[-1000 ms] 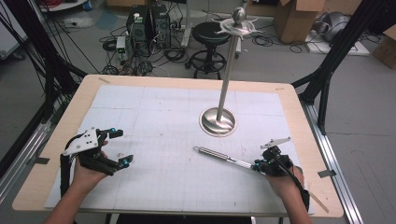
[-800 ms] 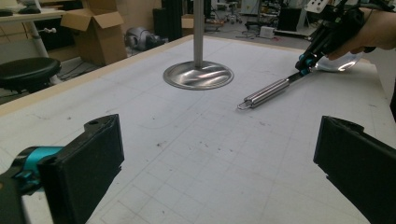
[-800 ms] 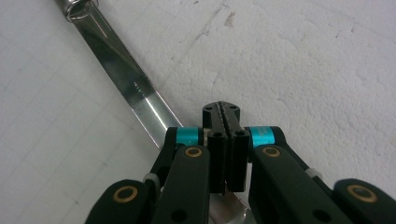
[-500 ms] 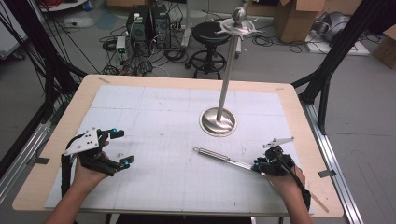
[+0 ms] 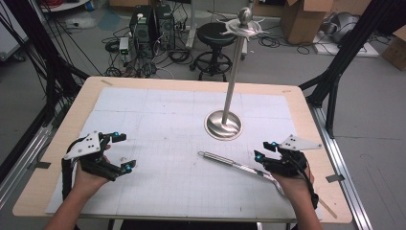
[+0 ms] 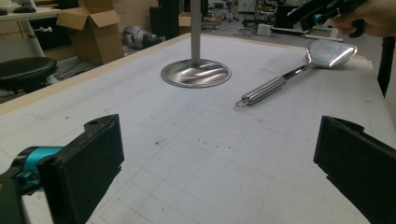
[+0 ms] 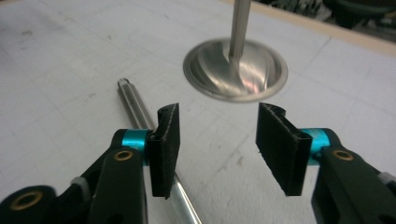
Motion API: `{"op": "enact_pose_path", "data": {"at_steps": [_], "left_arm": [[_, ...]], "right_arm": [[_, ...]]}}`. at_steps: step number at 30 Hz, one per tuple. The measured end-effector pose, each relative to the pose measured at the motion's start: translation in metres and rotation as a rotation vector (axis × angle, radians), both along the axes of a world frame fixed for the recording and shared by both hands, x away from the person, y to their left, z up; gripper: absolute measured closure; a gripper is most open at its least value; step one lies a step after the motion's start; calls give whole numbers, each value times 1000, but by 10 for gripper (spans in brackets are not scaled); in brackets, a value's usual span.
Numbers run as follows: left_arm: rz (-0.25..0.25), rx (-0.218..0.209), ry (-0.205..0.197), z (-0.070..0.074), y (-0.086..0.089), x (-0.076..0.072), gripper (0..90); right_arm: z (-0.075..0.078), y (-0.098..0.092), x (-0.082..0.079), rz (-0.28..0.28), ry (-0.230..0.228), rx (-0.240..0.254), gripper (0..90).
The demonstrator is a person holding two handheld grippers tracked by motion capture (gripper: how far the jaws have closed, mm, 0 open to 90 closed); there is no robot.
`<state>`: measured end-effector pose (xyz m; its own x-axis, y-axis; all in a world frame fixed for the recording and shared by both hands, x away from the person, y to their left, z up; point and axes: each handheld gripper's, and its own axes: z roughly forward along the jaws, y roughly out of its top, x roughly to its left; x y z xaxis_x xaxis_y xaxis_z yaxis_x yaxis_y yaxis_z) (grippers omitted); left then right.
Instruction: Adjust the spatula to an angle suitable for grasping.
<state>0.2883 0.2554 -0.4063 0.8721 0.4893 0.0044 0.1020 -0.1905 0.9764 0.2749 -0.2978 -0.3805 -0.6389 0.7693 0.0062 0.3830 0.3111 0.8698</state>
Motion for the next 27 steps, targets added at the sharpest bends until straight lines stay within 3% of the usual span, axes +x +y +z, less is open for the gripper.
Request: {"op": "enact_pose_path", "data": {"at_steps": [3, 7, 9, 10, 14, 27], "left_arm": [[-4, -7, -1, 0, 0, 0, 21], [-12, -13, 1, 0, -1, -1, 21], [-14, -15, -1, 0, -1, -1, 21], [-14, -12, 0, 0, 0, -1, 21], [-15, -12, -3, 1, 0, -2, 21], [7, -9, -7, 1, 1, -1, 21]], "right_arm": [[5, 2, -2, 22, -56, 10, 417], [9, 3, -4, 59, -94, 43, 391], [10, 3, -4, 73, -98, 64, 365], [10, 1, -5, 92, -107, 110, 331], [11, -1, -5, 88, -115, 161, 287], [10, -4, -6, 103, -128, 188, 222]]}}
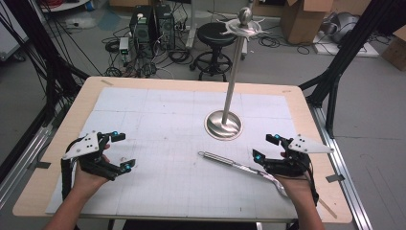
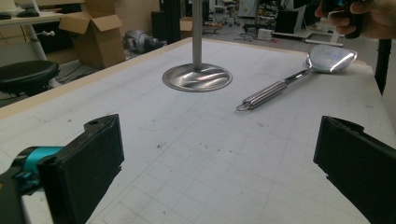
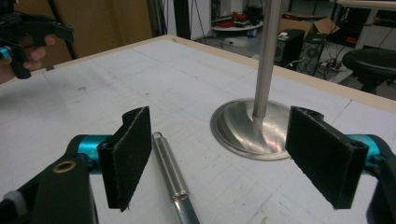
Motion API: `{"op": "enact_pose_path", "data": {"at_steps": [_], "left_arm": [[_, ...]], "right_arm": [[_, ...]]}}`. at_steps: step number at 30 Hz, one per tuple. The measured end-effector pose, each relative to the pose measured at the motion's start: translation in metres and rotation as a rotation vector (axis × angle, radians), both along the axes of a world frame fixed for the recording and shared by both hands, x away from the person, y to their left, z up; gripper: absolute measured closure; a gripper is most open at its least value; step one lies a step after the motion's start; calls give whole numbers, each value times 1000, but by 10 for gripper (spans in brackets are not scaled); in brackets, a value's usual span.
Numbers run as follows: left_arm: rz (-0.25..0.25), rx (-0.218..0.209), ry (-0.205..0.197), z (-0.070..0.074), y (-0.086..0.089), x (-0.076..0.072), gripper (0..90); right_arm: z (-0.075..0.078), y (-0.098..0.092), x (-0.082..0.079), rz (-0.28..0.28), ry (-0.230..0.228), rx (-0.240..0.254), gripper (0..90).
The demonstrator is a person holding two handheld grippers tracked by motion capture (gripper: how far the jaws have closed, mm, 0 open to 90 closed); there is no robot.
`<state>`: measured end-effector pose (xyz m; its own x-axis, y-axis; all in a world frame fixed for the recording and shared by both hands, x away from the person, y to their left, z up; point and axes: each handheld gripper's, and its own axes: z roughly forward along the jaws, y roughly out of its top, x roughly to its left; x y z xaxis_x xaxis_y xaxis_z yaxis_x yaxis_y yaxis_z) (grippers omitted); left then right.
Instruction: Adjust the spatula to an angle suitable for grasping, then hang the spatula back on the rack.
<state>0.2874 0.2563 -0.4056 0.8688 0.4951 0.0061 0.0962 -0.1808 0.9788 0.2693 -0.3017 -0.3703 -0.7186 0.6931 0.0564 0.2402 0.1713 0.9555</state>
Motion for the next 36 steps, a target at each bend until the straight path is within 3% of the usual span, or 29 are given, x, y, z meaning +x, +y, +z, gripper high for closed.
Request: {"op": "enact_pose_path", "data": {"at_steps": [5, 12, 16, 17, 23, 26, 29, 31, 33, 36], "left_arm": [[1, 6, -1, 0, 0, -1, 21], [-3, -17, 1, 0, 2, 1, 21], [-3, -11, -3, 1, 2, -1, 21], [-4, -16, -7, 1, 2, -1, 21], [6, -19, -7, 1, 2, 0, 21], [9, -18, -10, 2, 2, -1, 21], [8, -21, -14, 2, 2, -2, 21], [4, -20, -15, 3, 2, -2, 21], [5, -21, -14, 3, 2, -2, 21], [5, -18, -18, 3, 2, -2, 21]], "right_arm": [[-1, 1, 1, 17, 6, -8, 222], [3, 8, 2, 31, 7, -26, 220], [1, 17, 5, 45, 22, -61, 220], [0, 23, 8, 60, 33, -94, 220], [1, 35, 19, 82, 53, -152, 223], [-1, 46, 34, 97, 97, -228, 232], [-2, 51, 42, 106, 132, -256, 232], [-5, 61, 51, 121, 170, -320, 234], [-6, 63, 52, 122, 173, -328, 234], [-9, 74, 58, 165, 197, -402, 241]]}}
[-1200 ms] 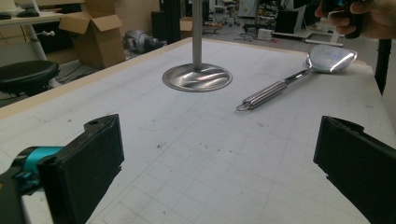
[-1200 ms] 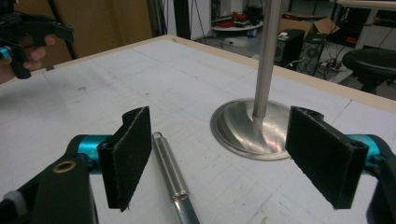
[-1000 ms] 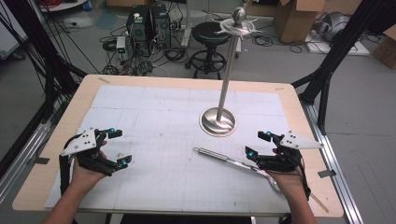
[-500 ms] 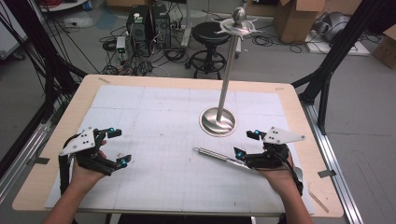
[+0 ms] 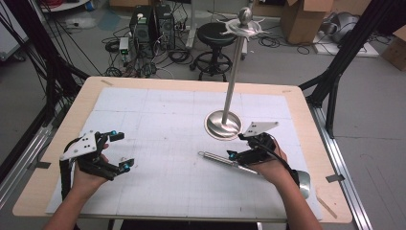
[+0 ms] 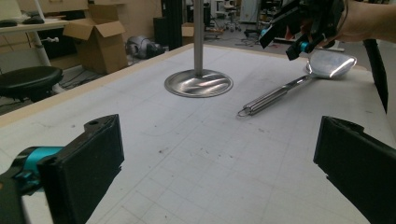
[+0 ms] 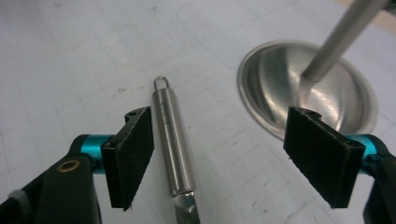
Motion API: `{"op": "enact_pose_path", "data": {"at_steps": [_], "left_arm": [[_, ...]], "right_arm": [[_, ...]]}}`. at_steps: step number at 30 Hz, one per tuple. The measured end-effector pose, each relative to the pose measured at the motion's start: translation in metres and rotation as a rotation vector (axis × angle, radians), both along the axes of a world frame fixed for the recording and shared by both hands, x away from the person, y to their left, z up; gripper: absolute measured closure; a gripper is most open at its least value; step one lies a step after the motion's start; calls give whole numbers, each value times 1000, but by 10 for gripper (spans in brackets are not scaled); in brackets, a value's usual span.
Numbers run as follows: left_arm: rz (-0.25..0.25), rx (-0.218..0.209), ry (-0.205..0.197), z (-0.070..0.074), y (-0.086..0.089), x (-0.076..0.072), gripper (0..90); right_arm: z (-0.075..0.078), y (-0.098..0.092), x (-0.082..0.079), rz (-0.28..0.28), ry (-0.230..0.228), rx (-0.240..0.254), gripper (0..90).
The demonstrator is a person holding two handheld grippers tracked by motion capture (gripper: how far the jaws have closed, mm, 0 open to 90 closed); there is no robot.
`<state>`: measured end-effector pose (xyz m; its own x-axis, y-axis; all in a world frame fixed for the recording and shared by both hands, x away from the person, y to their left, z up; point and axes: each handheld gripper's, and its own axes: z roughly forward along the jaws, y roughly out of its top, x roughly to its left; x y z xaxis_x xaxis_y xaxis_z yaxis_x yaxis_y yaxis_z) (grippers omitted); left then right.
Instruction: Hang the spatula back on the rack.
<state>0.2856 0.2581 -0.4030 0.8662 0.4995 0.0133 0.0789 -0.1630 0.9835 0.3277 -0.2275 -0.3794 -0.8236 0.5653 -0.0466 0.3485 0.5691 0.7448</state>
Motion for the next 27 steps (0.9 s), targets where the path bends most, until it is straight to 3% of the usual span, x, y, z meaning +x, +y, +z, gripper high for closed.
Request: {"op": "enact_pose_path", "data": {"at_steps": [1, 2, 5, 6, 7, 12, 13, 16, 21, 24, 27], "left_arm": [[-2, 1, 0, 0, 0, 0, 21], [0, 3, -2, 0, 0, 0, 21], [0, 3, -1, 0, 0, 0, 21], [1, 1, 0, 0, 0, 0, 21], [3, 2, 0, 0, 0, 0, 21], [-3, 8, -1, 0, -1, 0, 21], [-1, 7, 0, 0, -1, 0, 21], [-3, 9, -1, 0, -1, 0, 21], [-4, 12, 4, 0, -1, 0, 21], [-5, 8, 2, 0, -2, 0, 21], [-7, 5, 3, 0, -2, 0, 21]], "right_arm": [[-1, 3, 1, 11, 6, -19, 243], [-3, 10, 2, 36, 29, -76, 249], [-7, 18, 5, 48, 56, -143, 268], [-7, 18, 5, 48, 56, -143, 268], [-10, 23, 6, 53, 78, -184, 269], [-16, 30, 11, 77, 122, -232, 271], [-19, 34, 12, 91, 146, -270, 271], [-22, 37, 13, 96, 173, -301, 286], [-27, 42, 17, 144, 250, -368, 382], [-28, 44, 19, 165, 246, -404, 418], [-31, 49, 22, 179, 295, -449, 519]]}}
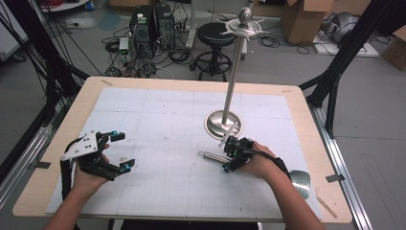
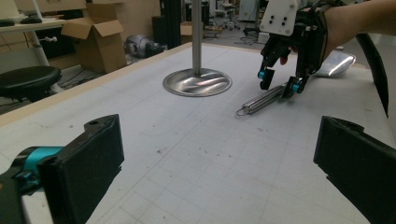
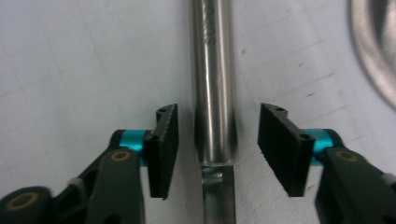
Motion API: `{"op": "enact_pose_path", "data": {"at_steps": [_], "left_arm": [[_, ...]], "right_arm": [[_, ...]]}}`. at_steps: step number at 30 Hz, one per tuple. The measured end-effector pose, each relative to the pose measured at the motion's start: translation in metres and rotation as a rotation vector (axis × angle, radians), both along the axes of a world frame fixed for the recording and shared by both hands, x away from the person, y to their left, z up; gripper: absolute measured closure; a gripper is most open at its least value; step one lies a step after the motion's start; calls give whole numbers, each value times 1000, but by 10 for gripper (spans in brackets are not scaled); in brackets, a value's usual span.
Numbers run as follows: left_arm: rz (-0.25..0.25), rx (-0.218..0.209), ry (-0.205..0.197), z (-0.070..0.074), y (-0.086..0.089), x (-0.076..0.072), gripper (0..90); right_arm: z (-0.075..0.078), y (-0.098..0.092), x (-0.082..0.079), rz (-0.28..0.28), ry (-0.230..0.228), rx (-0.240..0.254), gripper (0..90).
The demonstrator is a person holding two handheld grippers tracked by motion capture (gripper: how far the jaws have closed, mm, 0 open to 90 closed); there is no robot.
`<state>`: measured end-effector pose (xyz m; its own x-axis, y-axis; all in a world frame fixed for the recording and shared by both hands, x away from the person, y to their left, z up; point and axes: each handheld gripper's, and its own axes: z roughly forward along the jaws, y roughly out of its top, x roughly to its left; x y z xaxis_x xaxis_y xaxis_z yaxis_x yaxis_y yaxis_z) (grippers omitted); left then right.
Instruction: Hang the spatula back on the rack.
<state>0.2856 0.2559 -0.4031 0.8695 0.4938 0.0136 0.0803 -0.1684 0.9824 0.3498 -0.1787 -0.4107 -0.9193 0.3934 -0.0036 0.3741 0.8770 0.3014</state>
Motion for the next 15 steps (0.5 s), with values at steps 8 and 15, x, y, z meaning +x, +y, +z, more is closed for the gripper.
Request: {"op": "enact_pose_path", "data": {"at_steps": [8, 15], "left_arm": [[0, 5, 1, 0, 0, 0, 21], [-2, 0, 3, 0, 0, 0, 21]], "right_arm": [[0, 7, 5, 20, 50, -65, 679], [0, 7, 1, 34, 15, -68, 691]]}}
